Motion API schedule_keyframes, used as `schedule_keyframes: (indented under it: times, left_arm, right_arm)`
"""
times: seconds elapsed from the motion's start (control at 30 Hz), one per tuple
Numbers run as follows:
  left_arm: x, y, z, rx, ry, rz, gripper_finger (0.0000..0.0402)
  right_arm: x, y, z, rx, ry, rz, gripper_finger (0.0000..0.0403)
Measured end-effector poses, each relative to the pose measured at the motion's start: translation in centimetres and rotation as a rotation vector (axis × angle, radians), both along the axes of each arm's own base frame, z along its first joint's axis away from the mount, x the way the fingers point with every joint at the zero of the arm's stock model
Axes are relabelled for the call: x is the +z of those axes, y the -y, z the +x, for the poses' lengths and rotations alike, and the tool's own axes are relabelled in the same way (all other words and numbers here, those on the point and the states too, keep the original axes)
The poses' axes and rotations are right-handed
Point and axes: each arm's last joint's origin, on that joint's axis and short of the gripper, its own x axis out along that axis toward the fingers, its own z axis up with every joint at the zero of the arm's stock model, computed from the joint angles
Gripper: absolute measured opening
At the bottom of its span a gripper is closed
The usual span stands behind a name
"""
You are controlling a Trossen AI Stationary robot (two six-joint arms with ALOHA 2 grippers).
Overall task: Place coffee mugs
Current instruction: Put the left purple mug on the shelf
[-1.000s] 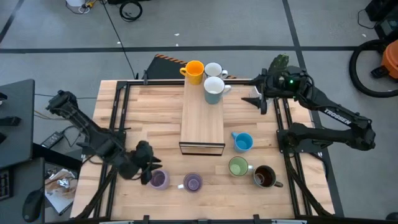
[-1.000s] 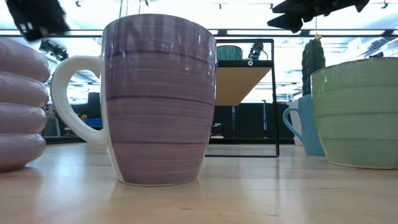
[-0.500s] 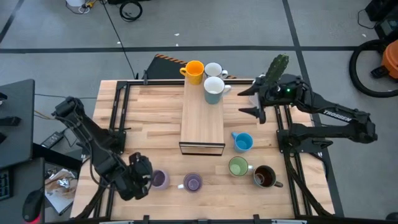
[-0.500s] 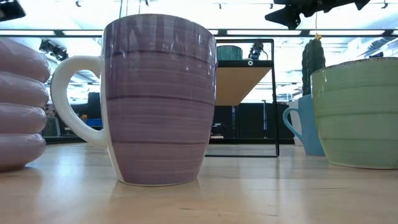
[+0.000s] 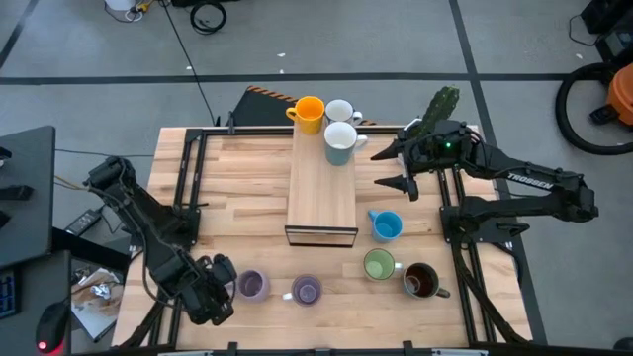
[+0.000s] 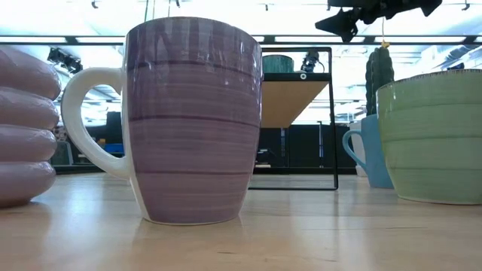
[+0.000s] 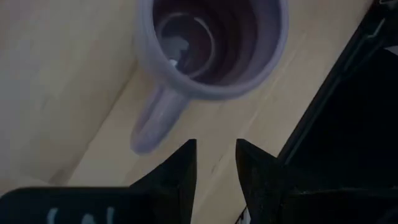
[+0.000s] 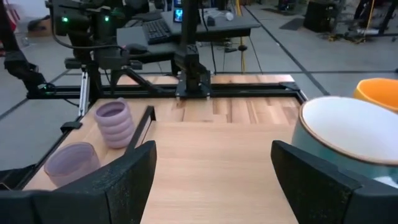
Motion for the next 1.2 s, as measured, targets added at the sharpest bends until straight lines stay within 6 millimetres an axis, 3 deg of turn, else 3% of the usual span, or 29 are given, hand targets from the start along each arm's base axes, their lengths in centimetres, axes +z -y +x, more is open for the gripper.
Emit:
schedule_keyframes:
  times: [0.23,0.43,0.83,1.2]
  left_arm:
    - [-0.2,0.0,-1.2,0.022,0.0,0.084,0.0116]
    - [-0.2,0.0,-1.2,-0.189,0.042,0.184,0.0116]
    - [-1.9,0.4,-1.2,-0.307,-0.021,0.31,0.0117]
    - [-2.3,0.8,-1.1,-0.303,-0.078,0.256,0.0117]
  right_arm:
    - [0.2,0.1,0.4,0.01,0.036,-0.054,0.0323]
    - [0.1,0.3,0.8,0.01,0.035,-0.053,0.0323]
    - [-0.4,0.5,1.3,0.01,0.006,-0.026,0.0323]
    - [-0.4,0.5,1.4,0.006,0.009,-0.012,0.0323]
